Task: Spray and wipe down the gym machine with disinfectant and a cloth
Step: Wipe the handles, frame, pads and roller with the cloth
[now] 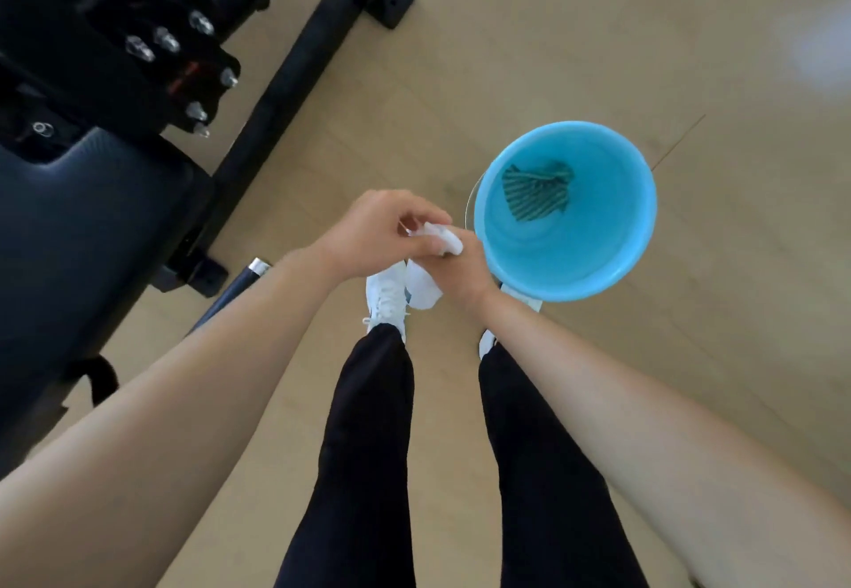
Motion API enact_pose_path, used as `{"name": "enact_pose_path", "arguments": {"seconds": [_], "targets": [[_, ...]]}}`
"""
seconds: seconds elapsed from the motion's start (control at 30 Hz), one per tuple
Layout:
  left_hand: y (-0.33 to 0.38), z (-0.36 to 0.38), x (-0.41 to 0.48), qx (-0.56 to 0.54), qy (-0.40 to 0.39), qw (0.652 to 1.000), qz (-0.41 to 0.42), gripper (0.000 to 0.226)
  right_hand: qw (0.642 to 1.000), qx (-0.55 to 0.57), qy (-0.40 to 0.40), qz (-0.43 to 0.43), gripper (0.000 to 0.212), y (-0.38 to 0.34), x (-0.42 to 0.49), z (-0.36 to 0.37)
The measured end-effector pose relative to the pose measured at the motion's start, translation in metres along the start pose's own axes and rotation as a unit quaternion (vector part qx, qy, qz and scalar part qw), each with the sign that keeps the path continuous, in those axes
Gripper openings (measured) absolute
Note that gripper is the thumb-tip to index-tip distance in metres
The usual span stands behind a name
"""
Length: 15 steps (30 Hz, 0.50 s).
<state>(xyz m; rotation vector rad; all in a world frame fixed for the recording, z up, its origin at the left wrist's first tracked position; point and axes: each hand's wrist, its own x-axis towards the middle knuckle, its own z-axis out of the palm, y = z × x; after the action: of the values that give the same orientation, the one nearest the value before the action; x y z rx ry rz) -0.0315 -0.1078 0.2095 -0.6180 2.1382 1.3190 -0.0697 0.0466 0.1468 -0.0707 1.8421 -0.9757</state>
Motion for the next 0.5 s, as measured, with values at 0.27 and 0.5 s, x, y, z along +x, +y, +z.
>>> {"name": "enact_pose_path", "arguments": {"seconds": [0.27,0.5], "targets": [[-0.062,0.044,0.043,0.117,0.037,0.991,-0.057,0.02,0.997,-0.035,-0.074,-0.014,0.055,0.04,0.051,-0.02],[-0.102,0.098,0.108,0.078,0.145,0.968,-0.187,0.02,0.99,-0.084,0.109,-0.022,0.033,0.121,0.097,-0.095]]}}
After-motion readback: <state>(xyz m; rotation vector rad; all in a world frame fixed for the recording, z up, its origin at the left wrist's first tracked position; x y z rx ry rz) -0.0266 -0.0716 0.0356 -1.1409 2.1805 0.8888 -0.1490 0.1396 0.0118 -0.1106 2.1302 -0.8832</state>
